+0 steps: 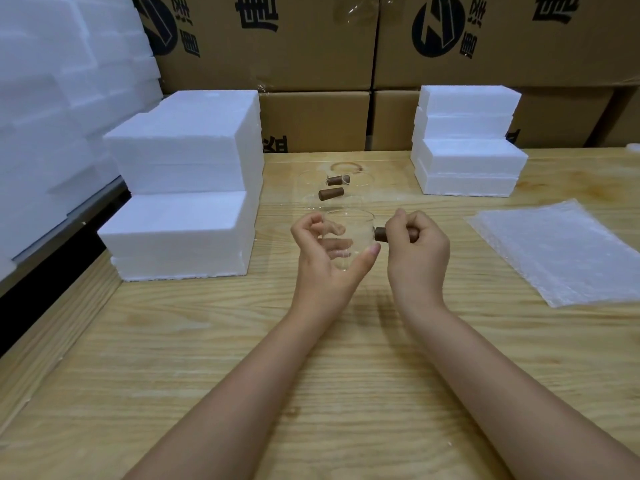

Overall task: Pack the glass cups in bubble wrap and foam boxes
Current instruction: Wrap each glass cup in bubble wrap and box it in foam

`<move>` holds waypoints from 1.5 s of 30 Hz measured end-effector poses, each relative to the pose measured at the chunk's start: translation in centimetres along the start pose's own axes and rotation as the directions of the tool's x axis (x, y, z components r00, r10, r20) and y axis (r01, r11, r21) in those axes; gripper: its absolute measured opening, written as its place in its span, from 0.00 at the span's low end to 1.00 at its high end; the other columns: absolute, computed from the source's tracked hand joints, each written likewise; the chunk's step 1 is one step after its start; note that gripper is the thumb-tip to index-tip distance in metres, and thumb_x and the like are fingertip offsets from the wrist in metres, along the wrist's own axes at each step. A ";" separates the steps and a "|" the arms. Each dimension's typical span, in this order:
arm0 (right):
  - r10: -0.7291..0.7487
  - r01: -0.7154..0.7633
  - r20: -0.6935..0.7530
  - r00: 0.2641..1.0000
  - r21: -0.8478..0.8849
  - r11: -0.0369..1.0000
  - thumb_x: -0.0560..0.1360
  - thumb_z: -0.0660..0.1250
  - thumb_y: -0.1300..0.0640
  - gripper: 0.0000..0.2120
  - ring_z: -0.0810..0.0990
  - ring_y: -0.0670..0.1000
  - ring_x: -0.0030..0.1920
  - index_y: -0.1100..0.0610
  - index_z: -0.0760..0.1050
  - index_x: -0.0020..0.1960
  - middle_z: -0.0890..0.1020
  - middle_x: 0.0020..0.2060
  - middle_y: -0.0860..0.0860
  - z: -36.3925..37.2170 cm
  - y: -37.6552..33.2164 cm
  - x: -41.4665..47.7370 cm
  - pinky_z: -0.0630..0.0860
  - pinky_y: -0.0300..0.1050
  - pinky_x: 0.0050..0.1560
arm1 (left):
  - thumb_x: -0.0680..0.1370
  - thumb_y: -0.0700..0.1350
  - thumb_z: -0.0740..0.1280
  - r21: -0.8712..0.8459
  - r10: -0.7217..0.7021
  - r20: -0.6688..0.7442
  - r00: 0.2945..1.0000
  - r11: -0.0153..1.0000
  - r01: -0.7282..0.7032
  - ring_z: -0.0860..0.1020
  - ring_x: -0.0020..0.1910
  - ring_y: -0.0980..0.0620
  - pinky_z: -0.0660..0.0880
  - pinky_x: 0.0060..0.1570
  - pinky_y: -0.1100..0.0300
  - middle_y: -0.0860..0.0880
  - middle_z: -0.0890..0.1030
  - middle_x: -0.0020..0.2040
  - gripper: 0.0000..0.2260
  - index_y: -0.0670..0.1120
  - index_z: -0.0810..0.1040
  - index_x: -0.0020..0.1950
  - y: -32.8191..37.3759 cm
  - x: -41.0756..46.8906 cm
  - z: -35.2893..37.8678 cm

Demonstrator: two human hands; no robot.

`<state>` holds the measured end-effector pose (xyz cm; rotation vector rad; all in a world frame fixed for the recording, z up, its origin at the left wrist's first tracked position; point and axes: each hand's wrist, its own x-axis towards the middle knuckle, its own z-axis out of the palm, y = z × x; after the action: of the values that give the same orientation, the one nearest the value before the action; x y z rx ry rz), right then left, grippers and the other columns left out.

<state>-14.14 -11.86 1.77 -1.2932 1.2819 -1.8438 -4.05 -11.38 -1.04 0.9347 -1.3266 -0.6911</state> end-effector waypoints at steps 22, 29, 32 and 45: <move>-0.586 0.665 0.382 0.715 -0.112 0.739 0.74 0.65 0.72 0.16 0.68 0.38 0.40 0.69 0.74 0.62 0.73 0.42 0.48 -0.2 0.2 -1.7 0.67 0.24 0.47 | 0.65 0.51 0.73 -0.524 -0.379 0.512 0.771 0.574 0.630 0.81 0.37 0.50 0.78 0.34 0.58 0.47 0.83 0.41 0.18 0.44 0.78 0.51 0.0 1.7 -3.5; -0.559 0.622 0.371 0.742 -0.068 0.780 0.73 0.69 0.68 0.20 0.69 0.38 0.42 0.64 0.73 0.64 0.70 0.44 0.51 0.2 0.9 -2.5 0.69 0.27 0.46 | 0.59 0.51 0.80 -0.627 -0.310 0.519 0.796 0.495 0.601 0.82 0.46 0.43 0.78 0.47 0.52 0.43 0.83 0.48 0.19 0.46 0.85 0.46 0.1 1.8 -3.6; -0.480 0.517 0.303 0.823 -0.051 0.855 0.72 0.72 0.57 0.17 0.71 0.38 0.46 0.54 0.75 0.60 0.71 0.47 0.51 0.4 0.9 -2.7 0.69 0.27 0.47 | 0.64 0.49 0.75 -0.604 -0.347 0.472 0.811 0.543 0.584 0.80 0.48 0.42 0.78 0.45 0.53 0.40 0.80 0.54 0.12 0.46 0.85 0.45 0.1 1.7 -3.5; 0.029 -0.089 0.182 0.983 0.329 0.940 0.75 0.67 0.66 0.09 0.81 0.44 0.48 0.54 0.78 0.49 0.83 0.45 0.45 0.3 1.6 -0.8 0.76 0.39 0.53 | 0.73 0.46 0.65 -0.498 -0.448 0.396 0.802 0.628 0.597 0.80 0.59 0.45 0.75 0.62 0.51 0.40 0.79 0.62 0.19 0.42 0.75 0.63 0.1 1.3 -3.2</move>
<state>-13.68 -11.97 0.01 -1.1843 0.8584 -1.7694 -0.76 -11.92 -0.26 0.7090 -0.8999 -1.6356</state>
